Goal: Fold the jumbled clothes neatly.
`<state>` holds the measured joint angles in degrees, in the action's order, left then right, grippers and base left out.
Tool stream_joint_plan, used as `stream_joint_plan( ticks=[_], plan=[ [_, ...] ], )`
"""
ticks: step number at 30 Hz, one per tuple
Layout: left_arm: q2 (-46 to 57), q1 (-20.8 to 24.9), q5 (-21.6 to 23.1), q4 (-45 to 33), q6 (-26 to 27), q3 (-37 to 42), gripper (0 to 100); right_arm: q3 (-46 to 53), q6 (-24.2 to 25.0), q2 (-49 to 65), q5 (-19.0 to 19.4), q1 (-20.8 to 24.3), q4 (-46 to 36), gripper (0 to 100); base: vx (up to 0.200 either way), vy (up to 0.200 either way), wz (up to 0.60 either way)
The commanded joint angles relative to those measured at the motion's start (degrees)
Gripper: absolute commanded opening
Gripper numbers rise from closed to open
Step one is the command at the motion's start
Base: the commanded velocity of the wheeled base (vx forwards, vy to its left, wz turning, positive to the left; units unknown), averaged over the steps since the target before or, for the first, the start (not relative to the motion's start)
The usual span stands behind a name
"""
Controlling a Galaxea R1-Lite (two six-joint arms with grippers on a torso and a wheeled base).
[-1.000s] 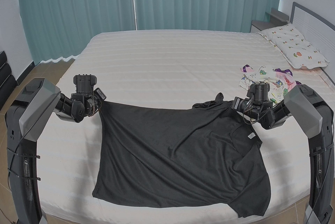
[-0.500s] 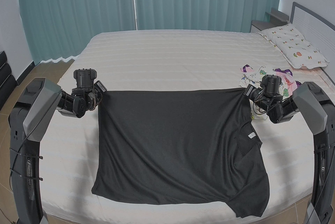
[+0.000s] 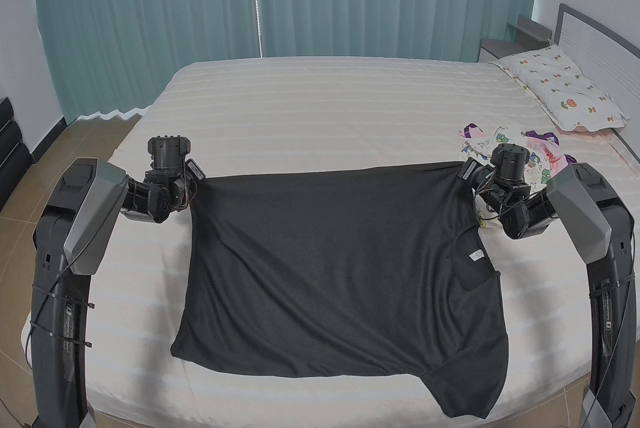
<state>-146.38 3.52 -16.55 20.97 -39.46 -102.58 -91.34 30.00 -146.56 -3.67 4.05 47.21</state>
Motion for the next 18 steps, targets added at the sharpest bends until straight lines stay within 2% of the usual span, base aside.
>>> stream_joint_plan(
  ticks=[1,7,8,12,18],
  plan=[
    [-1.97,0.08,0.21,-0.84,0.17,-0.95,0,-2.87,-0.38,-2.6,-1.08,1.23,-0.02,0,0.0,0.0,0.0],
    [-2.94,0.43,0.38,-1.02,2.02,-2.36,0,-4.19,-0.56,-3.47,-1.6,1.31,-0.81,0,0.0,0.0,0.0],
    [-3.29,0.43,0.47,-1.1,2.28,-2.88,100,-4.02,-0.65,-3.65,-1.6,1.31,-0.81,100,0.0,0.0,0.0],
    [-4.96,1.14,0.47,-1.02,2.72,-3.85,100,-2.96,-0.65,-5.06,-1.87,1.93,-0.72,100,0.0,0.0,0.0],
    [-4.52,1.4,0.47,-1.02,3.69,-3.68,100,-2.35,-1.17,-4.7,-4.5,1.23,-0.9,100,0.0,0.0,0.0]
  ],
)
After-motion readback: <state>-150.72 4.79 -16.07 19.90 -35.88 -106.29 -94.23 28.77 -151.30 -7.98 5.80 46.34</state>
